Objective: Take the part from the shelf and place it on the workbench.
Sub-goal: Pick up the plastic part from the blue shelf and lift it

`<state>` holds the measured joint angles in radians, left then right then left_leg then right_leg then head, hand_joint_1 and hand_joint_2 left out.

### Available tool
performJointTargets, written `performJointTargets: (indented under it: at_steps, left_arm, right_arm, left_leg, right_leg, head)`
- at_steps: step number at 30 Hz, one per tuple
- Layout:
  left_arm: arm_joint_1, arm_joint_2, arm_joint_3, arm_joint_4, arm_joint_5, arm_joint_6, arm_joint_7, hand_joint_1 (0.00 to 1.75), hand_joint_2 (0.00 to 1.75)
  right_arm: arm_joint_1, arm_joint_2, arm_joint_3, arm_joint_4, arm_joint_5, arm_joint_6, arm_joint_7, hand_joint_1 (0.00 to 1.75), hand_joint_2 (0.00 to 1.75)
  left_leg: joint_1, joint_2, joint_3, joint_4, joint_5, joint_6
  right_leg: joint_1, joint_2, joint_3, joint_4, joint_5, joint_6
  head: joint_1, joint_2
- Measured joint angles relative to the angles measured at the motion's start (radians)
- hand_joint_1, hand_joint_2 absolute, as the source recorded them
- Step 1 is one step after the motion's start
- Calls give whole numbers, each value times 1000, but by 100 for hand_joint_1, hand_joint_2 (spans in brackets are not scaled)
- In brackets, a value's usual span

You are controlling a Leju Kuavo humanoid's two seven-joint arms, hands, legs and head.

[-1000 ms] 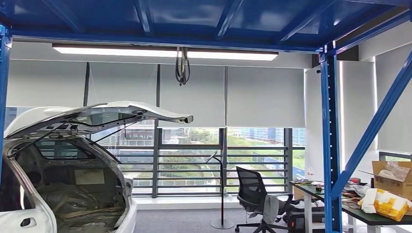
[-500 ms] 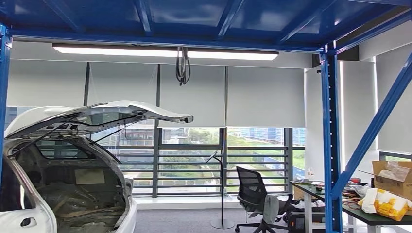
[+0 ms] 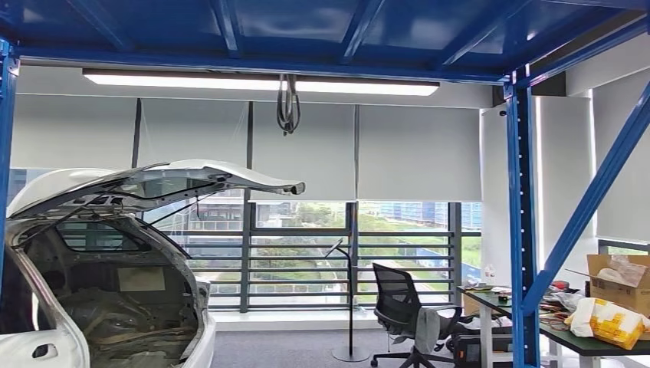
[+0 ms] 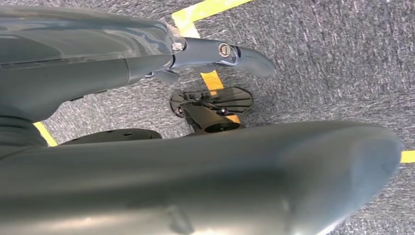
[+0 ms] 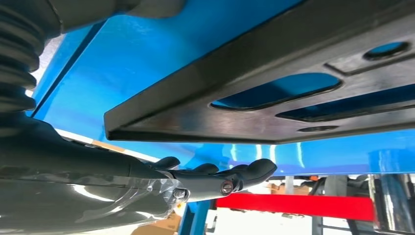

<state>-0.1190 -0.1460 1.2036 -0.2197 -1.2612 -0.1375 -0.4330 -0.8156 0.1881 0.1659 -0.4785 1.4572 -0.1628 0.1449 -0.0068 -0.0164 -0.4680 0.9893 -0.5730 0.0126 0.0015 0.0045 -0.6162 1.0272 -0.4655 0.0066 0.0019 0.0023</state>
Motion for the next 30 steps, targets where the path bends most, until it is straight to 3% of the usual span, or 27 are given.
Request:
performJointTargets:
  at_steps: [23,24,27,28,30]
  left_arm:
    - [3,-7,0,0,-3,1,0,0,0]
    - [4,-7,0,0,-2,1,0,0,0]
    - [6,-7,0,0,-2,1,0,0,0]
    - [6,-7,0,0,-2,1,0,0,0]
    - [7,-7,0,0,-1,1,-2,0,0]
  right_arm:
    - [-15,43,32,24,27,15,-32,0,175]
    - [-15,43,31,25,24,15,-32,24,175]
    - [-16,42,31,32,12,20,-33,155,175]
    - [-16,42,31,35,6,25,-35,175,175]
    - [-19,40,28,41,-6,35,-42,175,175]
  left_leg:
    - [0,0,0,0,0,0]
    - [0,0,0,0,0,0]
    - [0,0,0,0,0,0]
    - [0,0,0,0,0,0]
    - [0,0,0,0,0,0]
  right_leg:
    - [0,0,0,0,0,0]
    - [0,0,0,0,0,0]
    - [0,0,0,0,0,0]
    - [0,0,0,0,0,0]
    - [0,0,0,0,0,0]
  head:
    - [0,0]
    - [0,0]
    - [0,0]
    - [0,0]
    - [0,0]
